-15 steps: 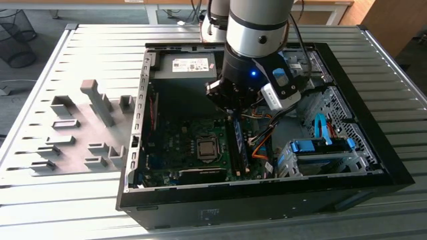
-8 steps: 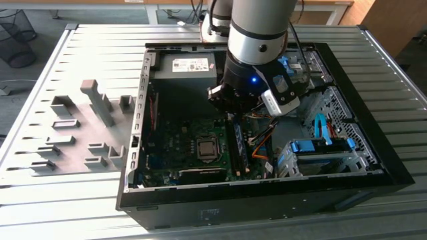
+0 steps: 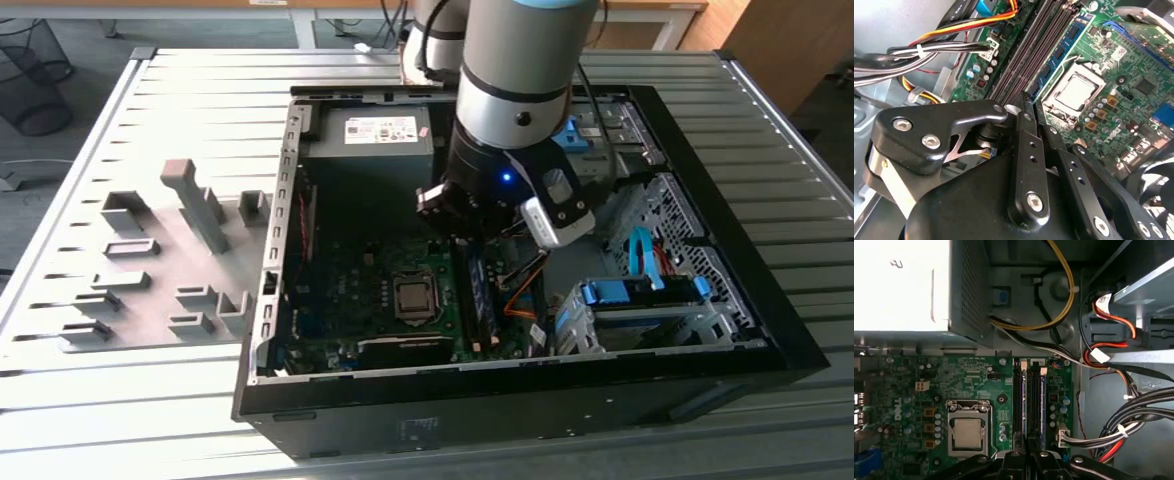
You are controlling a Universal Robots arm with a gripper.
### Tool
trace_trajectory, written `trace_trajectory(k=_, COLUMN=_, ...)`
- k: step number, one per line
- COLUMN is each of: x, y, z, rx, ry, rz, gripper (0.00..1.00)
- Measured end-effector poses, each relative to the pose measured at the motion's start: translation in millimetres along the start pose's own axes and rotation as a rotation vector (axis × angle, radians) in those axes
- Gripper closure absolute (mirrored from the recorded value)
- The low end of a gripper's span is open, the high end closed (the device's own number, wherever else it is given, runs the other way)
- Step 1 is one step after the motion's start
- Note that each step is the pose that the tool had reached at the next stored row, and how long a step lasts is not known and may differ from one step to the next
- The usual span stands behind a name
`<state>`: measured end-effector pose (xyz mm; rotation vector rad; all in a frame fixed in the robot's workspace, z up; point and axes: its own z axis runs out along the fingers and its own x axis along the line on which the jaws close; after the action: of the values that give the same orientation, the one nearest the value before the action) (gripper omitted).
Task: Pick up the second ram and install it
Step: 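Insert the second ram into the second slot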
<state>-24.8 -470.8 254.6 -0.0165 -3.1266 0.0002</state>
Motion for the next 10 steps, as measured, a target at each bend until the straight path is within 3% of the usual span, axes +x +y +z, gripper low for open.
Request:
trace_trajectory(k=4, x=-0.1, y=-0.6, z=6.9, rx=-0.0002, ry=0.0, rz=0.006, gripper=0.86)
trace_trajectory(k=10, x=-0.1, y=-3.2, z=8.5, rx=-0.0004, ry=0.0, rz=0.009, gripper=0.86)
